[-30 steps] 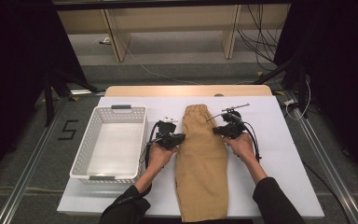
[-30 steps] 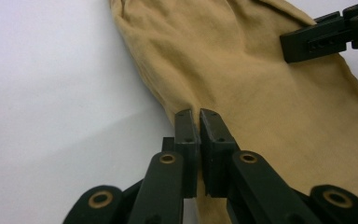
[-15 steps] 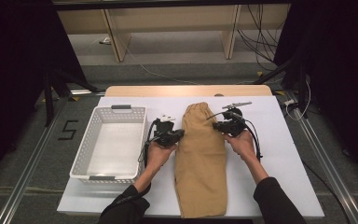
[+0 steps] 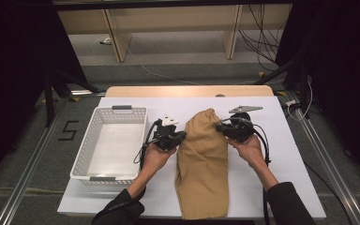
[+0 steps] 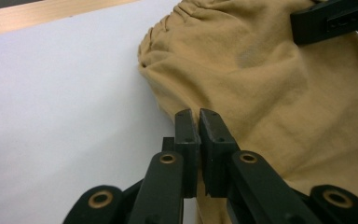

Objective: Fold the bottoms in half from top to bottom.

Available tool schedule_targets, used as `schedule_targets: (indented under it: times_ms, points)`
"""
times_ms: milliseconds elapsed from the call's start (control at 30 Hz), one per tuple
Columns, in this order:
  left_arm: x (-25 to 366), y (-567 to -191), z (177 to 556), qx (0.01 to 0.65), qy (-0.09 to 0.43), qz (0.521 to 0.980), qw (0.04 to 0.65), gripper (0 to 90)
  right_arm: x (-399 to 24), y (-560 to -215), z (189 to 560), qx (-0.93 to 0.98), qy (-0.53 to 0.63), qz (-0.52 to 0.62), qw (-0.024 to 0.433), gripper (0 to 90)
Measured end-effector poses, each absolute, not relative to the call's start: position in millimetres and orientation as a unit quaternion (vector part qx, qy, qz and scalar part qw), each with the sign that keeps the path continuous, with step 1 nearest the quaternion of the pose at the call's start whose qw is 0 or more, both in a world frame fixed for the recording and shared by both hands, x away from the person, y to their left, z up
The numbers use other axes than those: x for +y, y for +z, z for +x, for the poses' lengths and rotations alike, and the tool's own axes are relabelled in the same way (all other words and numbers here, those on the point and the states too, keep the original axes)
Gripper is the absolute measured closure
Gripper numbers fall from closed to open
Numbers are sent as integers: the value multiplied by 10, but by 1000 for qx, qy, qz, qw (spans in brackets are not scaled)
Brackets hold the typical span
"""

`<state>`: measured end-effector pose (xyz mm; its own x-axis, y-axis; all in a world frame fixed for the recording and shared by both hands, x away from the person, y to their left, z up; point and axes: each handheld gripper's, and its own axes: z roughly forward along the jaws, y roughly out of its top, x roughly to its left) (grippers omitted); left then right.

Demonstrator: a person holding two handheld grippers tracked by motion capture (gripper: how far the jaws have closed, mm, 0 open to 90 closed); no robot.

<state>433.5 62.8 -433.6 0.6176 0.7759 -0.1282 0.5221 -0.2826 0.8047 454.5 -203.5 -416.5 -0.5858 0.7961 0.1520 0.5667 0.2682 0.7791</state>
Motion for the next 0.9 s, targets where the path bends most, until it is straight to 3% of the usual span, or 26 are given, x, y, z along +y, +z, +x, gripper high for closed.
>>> schedule_targets:
  times_ms: [500,900]
  points:
    - [702,-4217,3862,365,140,810,436,856,-2066,-4073,3929,791,451,389,143,839]
    - [766,-4327,3450,335,118,833,424,857,-2024,-4150,3450,805,449,356,153,834]
